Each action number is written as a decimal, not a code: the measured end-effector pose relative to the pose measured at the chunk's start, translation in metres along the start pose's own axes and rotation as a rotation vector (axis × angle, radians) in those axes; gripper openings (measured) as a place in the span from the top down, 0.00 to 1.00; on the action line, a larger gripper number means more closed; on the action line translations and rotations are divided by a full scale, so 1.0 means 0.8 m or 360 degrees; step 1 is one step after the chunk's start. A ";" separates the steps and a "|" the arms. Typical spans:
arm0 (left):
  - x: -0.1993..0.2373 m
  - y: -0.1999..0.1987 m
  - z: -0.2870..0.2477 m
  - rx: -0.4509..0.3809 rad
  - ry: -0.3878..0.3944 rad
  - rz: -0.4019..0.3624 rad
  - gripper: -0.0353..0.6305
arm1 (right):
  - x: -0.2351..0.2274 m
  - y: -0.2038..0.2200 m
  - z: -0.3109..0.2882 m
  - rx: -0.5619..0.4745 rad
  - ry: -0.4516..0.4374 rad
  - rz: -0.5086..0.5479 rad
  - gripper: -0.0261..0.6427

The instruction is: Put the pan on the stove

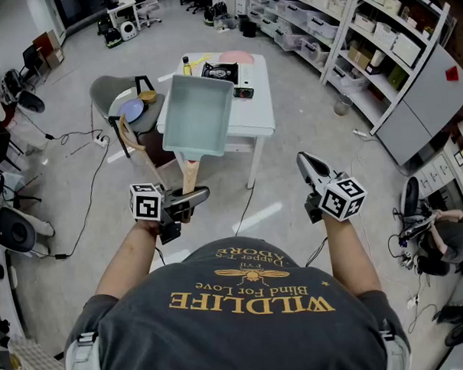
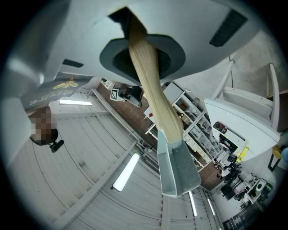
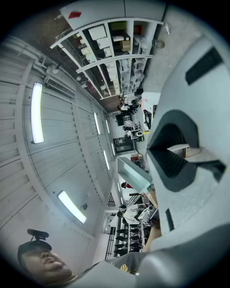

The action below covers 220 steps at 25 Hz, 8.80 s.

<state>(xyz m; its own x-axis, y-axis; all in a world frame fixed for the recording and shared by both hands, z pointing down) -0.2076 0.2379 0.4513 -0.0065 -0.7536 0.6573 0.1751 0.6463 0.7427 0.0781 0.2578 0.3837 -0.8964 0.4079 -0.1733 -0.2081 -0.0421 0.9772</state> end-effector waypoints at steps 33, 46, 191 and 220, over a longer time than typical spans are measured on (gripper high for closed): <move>-0.016 0.021 -0.157 -0.0097 -0.0088 0.0034 0.89 | -0.150 -0.012 0.061 0.0047 -0.0116 -0.0044 0.96; 0.161 -0.115 -0.153 0.0018 0.0124 0.0052 0.89 | -0.187 0.014 -0.124 0.0079 0.0046 0.0026 0.96; 0.579 -0.537 -0.376 -0.0460 -0.0650 -0.0809 0.95 | -0.562 -0.015 -0.599 0.0124 -0.0182 -0.0085 0.96; 0.574 -0.529 -0.390 -0.0406 -0.0637 -0.0845 0.95 | -0.565 -0.003 -0.602 0.0187 -0.0201 -0.0011 0.96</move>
<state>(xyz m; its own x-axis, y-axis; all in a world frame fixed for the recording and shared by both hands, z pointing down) 0.0220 -0.4193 0.3988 -0.5076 -0.8252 0.2476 0.2728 0.1187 0.9547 0.2956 -0.3654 0.4004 -0.8372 0.5197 -0.1703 -0.1601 0.0649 0.9850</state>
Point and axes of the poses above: the fingertips, and each gripper's own axes: z backward along the fingers, x to its left, y out of its underside, the point moved 3 cm from there along z, backward along the fingers, and after that the axes turned 12 degrees about -x, right-handed, at the moved point
